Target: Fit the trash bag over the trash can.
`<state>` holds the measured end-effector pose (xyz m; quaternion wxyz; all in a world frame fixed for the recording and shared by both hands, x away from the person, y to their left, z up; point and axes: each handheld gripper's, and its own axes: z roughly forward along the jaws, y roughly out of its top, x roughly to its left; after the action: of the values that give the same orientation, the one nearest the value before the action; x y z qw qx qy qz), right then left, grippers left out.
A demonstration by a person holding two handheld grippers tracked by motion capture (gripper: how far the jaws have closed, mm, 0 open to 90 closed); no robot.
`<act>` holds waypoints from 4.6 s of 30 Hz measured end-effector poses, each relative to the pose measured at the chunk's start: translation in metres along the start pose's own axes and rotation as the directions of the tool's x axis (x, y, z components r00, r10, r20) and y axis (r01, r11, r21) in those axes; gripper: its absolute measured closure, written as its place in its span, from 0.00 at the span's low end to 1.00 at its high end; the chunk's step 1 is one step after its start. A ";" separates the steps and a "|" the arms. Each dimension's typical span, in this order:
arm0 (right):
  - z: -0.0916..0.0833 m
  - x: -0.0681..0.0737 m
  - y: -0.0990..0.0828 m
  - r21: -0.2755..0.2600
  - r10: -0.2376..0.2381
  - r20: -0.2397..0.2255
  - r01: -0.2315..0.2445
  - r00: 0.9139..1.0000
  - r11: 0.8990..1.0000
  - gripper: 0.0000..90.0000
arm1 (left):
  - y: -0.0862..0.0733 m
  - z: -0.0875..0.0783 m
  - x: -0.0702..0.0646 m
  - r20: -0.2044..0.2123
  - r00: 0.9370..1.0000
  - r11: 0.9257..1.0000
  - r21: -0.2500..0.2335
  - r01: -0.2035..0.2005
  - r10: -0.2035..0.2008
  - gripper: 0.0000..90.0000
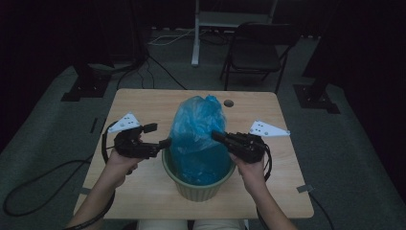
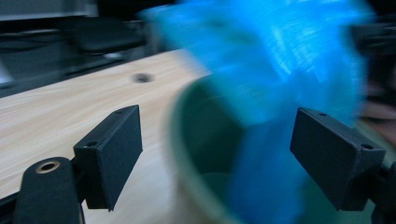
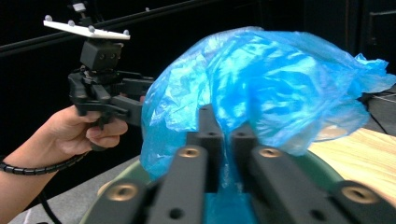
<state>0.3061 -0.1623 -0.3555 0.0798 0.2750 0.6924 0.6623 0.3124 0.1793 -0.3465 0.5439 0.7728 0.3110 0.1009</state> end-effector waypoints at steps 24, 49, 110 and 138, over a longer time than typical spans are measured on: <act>-0.006 -0.004 -0.005 0.079 -0.030 0.021 0.028 0.999 0.996 0.99 | -0.004 0.010 -0.024 0.100 0.990 0.994 0.038 -0.101 0.097 1.00; -0.048 -0.008 -0.011 0.081 -0.022 0.027 0.020 0.999 0.997 1.00 | -0.014 -0.022 -0.030 0.076 0.993 0.996 0.002 -0.092 0.092 1.00; -0.116 -0.055 -0.033 0.018 0.186 0.155 -0.191 0.970 0.981 1.00 | -0.008 0.001 -0.023 0.083 0.982 0.978 0.106 -0.180 0.171 0.80; -0.160 -0.054 -0.060 -0.035 0.268 0.163 -0.266 0.949 0.963 1.00 | -0.067 -0.058 -0.003 0.088 0.996 1.000 -0.021 -0.004 0.005 1.00</act>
<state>0.2587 -0.3264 -0.4096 0.0485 0.4198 0.6357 0.6460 0.2562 0.2371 -0.3840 0.5649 0.7715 0.2839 0.0714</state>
